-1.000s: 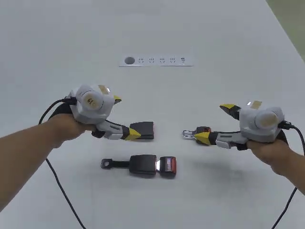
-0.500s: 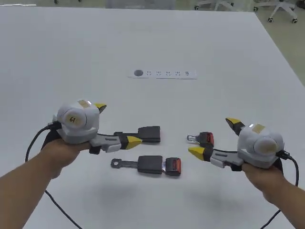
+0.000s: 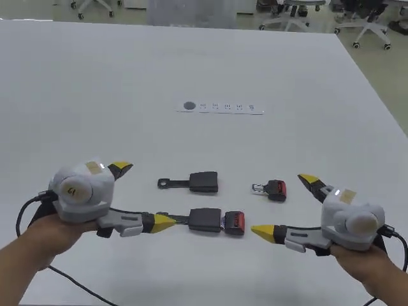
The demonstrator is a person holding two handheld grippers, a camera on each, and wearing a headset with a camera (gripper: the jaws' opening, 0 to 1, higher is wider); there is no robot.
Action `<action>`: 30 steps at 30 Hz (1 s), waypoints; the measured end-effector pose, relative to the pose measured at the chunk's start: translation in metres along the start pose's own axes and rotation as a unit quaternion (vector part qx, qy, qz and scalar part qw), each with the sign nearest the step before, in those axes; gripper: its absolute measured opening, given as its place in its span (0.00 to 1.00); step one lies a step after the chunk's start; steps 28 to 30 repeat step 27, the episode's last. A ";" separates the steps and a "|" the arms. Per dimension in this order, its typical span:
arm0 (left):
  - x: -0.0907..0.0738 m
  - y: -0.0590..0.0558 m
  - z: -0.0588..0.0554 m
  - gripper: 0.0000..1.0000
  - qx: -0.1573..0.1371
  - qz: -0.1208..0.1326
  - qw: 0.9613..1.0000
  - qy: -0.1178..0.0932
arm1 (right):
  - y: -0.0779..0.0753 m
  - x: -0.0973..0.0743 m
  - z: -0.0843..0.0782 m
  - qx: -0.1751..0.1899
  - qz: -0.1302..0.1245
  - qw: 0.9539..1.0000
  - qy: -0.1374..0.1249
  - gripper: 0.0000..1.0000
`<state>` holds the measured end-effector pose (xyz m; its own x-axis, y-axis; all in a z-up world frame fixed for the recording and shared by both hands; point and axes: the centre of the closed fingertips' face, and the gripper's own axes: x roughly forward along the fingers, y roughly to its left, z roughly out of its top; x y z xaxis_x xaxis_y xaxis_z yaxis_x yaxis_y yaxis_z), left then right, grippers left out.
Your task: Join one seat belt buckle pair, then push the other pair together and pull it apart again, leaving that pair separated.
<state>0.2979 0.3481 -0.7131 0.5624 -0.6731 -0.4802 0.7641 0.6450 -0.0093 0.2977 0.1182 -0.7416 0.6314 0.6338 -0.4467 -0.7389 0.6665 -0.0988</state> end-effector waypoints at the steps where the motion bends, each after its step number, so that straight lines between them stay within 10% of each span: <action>1: -0.004 0.001 -0.003 1.00 -0.004 0.003 1.000 -0.001 | 0.002 -0.002 -0.001 0.005 0.003 1.000 0.002 1.00; 30: -0.042 -0.013 -0.033 1.00 -0.052 0.020 0.998 -0.012 | 0.032 -0.037 -0.030 0.043 -0.028 0.999 0.008 1.00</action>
